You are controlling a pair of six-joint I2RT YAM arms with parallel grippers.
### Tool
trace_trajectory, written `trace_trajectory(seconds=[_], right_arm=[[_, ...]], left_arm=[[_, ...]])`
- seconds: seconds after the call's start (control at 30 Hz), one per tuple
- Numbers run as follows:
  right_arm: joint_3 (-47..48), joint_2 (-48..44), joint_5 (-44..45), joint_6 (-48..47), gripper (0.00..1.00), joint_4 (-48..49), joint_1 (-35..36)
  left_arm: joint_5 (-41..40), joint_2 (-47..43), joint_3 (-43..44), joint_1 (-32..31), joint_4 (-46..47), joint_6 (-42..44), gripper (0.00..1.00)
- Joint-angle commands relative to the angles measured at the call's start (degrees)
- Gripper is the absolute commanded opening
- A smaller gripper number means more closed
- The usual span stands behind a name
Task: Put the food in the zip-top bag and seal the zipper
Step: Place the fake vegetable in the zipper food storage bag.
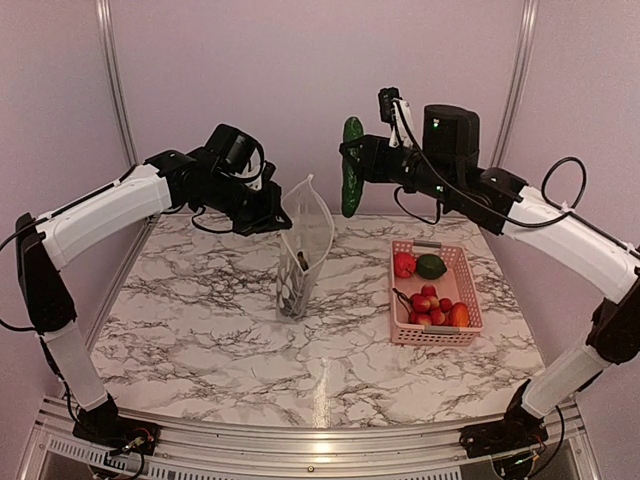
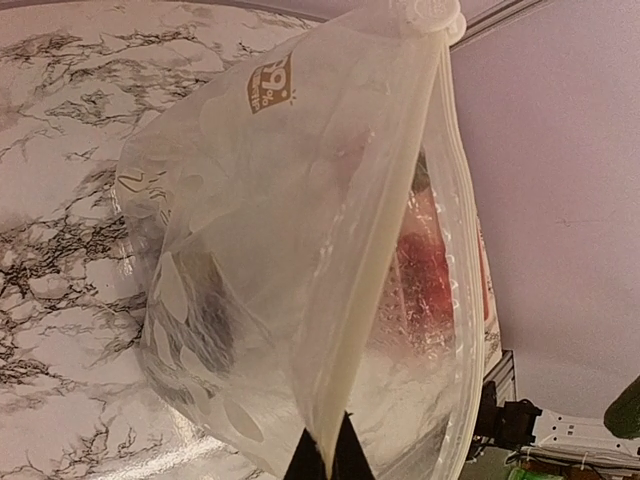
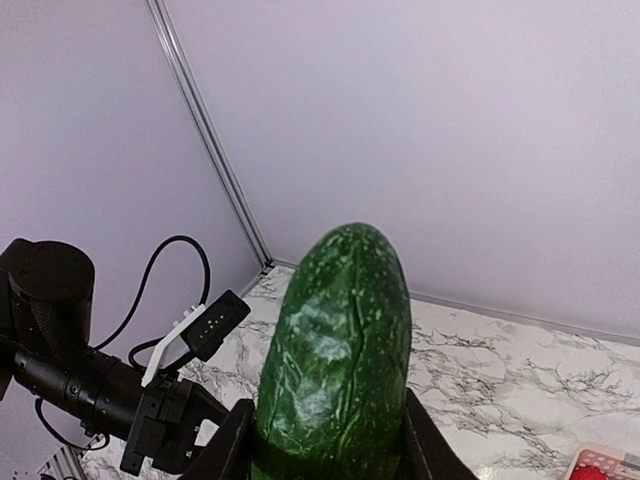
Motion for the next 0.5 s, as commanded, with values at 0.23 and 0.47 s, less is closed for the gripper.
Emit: trace_trajectory(seconds=[0.23,0.47], right_arm=[[0.8,4.1,-0.8,-2.2,0.29,6.6,3.6],[1.9,7.9,-1.0,-0.9,0.28,8.1,3.7]], left_arm=[[3.5,-0.8,-2.6,0.1,4.4,-2.7,0.0],[3.9,-1.7,-4.5,0.1,6.3,-4.1,0.0]])
